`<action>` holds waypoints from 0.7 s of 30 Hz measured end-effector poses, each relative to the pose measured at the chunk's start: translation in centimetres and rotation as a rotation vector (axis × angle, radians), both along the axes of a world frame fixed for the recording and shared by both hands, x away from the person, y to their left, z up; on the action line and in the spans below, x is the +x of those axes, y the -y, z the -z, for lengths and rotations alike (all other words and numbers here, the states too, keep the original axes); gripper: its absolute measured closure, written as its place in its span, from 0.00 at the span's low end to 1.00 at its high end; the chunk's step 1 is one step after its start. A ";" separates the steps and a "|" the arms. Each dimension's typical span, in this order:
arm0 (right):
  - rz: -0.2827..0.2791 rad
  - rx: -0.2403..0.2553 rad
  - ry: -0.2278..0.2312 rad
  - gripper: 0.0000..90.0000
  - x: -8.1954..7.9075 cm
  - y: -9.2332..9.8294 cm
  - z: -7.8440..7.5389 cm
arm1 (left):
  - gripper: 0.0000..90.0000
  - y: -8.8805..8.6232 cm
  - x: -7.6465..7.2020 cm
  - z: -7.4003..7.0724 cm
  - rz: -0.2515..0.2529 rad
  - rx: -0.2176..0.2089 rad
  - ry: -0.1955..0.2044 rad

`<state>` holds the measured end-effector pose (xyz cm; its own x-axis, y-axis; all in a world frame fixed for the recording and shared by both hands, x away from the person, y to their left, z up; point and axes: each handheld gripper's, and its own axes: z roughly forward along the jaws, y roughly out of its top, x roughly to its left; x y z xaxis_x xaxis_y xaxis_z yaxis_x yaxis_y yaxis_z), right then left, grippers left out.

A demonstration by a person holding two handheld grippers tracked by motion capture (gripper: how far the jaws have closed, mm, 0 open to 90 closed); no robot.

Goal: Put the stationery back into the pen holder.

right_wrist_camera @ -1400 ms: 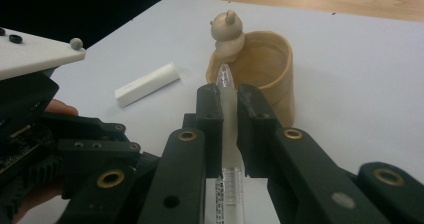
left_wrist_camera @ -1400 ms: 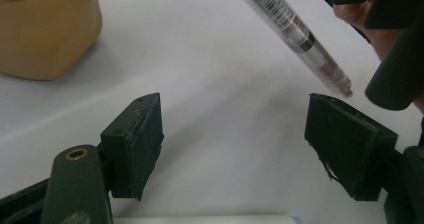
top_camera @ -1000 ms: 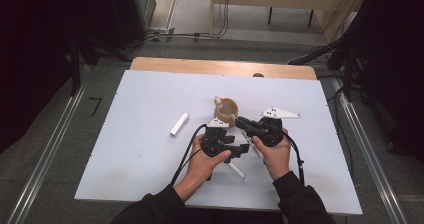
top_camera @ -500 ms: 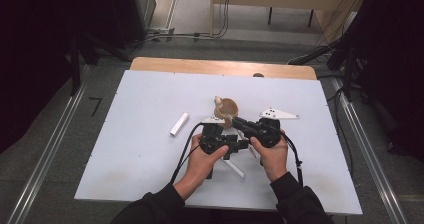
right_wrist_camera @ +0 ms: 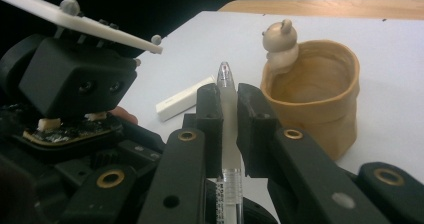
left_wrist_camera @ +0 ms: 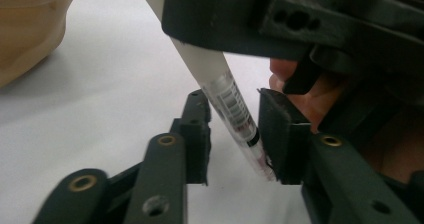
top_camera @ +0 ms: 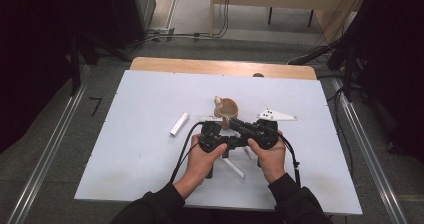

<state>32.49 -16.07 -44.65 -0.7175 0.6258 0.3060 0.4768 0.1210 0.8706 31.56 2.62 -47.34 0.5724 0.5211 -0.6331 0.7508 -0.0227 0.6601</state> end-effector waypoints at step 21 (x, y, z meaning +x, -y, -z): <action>0.011 -0.003 0.016 0.69 -0.3 0.6 -0.8 | 0.89 -1.7 0.5 -0.3 -0.058 0.008 0.021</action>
